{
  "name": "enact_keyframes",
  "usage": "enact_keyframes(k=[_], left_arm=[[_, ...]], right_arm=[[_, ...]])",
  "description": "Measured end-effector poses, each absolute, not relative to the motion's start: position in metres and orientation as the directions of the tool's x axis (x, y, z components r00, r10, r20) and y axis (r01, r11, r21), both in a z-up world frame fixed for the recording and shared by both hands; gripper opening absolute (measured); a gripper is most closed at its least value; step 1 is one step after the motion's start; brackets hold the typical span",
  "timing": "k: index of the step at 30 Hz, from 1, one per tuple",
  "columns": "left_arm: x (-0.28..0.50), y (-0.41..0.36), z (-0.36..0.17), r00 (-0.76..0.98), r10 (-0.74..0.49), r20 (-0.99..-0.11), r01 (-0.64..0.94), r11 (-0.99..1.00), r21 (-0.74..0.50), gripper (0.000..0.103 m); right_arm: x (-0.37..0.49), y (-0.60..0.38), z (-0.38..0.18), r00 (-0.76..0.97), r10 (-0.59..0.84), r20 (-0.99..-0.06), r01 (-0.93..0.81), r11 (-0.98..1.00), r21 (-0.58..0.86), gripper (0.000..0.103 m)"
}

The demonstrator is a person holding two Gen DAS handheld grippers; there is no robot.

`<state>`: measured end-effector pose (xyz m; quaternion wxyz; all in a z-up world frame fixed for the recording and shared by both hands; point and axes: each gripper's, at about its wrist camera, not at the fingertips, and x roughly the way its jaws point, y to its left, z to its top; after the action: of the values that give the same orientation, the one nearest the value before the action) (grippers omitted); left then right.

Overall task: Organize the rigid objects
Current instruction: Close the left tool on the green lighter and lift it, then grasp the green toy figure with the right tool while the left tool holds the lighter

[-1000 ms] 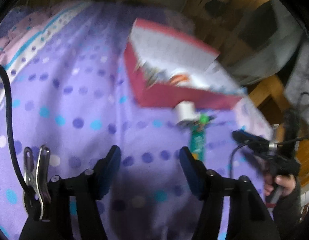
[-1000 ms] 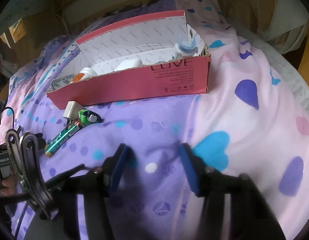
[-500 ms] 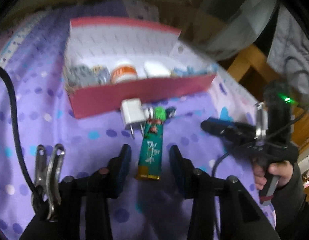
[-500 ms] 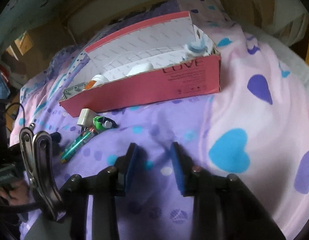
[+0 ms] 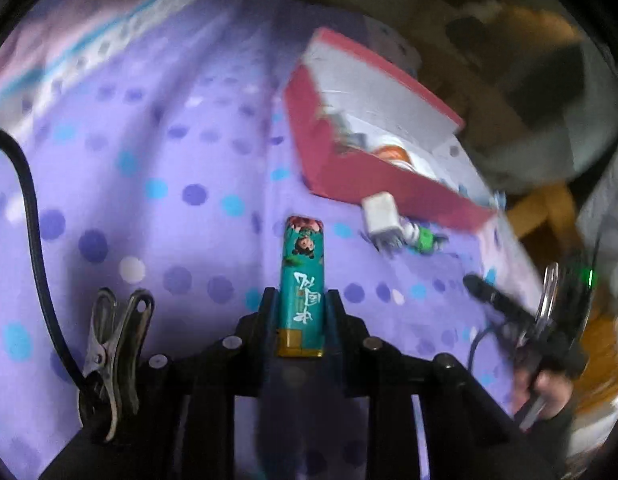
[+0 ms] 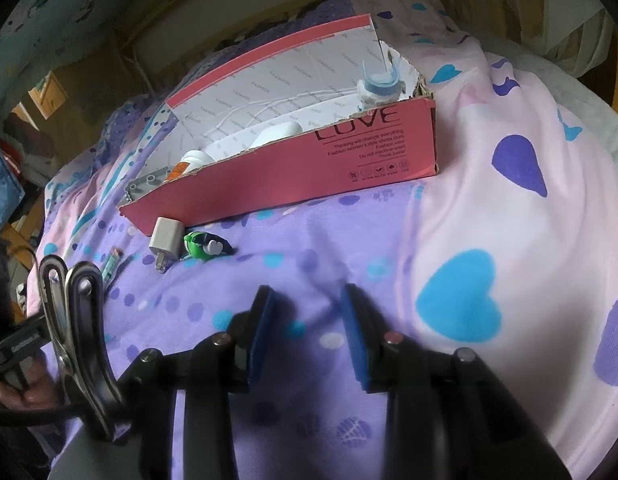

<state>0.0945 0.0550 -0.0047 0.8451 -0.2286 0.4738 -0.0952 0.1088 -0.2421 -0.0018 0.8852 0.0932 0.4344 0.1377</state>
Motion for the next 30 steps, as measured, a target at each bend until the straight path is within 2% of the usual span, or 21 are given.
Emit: enact_keyframes(k=[2, 5, 9, 12, 15, 19, 20, 22, 25, 27, 30], left_arm=[[0.096, 0.060, -0.007, 0.530, -0.394, -0.751, -0.070, 0.862, -0.501, 0.024], [0.096, 0.052, -0.005, 0.520, -0.362, -0.774, -0.051, 0.891, -0.451, 0.024], [0.097, 0.048, -0.005, 0.513, -0.354, -0.782, -0.049, 0.897, -0.439, 0.024], [0.101, 0.046, -0.006, 0.511, -0.366, -0.778, -0.052, 0.890, -0.452, 0.024], [0.100, 0.049, -0.006, 0.507, -0.371, -0.778, -0.049, 0.888, -0.456, 0.024], [0.101, 0.048, -0.005, 0.504, -0.368, -0.781, -0.040, 0.894, -0.446, 0.024], [0.101, 0.048, -0.005, 0.504, -0.369, -0.781, -0.039, 0.894, -0.447, 0.024], [0.101, 0.048, -0.005, 0.505, -0.370, -0.780, -0.036, 0.894, -0.447, 0.023], [0.101, 0.047, -0.004, 0.506, -0.366, -0.781, -0.032, 0.897, -0.441, 0.023], [0.101, 0.045, -0.004, 0.506, -0.363, -0.783, -0.031, 0.899, -0.437, 0.023], [0.100, 0.044, -0.004, 0.508, -0.359, -0.783, -0.030, 0.901, -0.433, 0.023]], right_arm=[[0.107, -0.232, 0.004, 0.598, 0.286, -0.748, -0.185, 0.958, 0.219, 0.036], [0.107, -0.202, 0.017, 0.610, 0.263, -0.747, -0.273, 0.955, 0.114, 0.036], [0.130, -0.186, 0.028, 0.574, 0.302, -0.761, -0.274, 0.947, 0.169, 0.036], [0.141, -0.161, 0.034, 0.561, 0.323, -0.762, -0.355, 0.926, 0.130, 0.036], [0.162, -0.141, 0.024, 0.479, 0.362, -0.800, -0.414, 0.897, 0.158, 0.040], [0.173, -0.131, -0.003, 0.455, 0.329, -0.827, -0.407, 0.903, 0.136, 0.039], [0.170, -0.135, -0.003, 0.466, 0.344, -0.815, -0.406, 0.902, 0.149, 0.038], [0.163, -0.150, 0.003, 0.476, 0.386, -0.790, -0.376, 0.902, 0.214, 0.028], [0.138, -0.182, 0.018, 0.507, 0.427, -0.749, -0.311, 0.901, 0.303, 0.028], [0.113, -0.204, 0.027, 0.547, 0.400, -0.735, -0.264, 0.916, 0.302, 0.023], [0.080, -0.228, 0.027, 0.582, 0.368, -0.726, -0.210, 0.930, 0.303, 0.022]])
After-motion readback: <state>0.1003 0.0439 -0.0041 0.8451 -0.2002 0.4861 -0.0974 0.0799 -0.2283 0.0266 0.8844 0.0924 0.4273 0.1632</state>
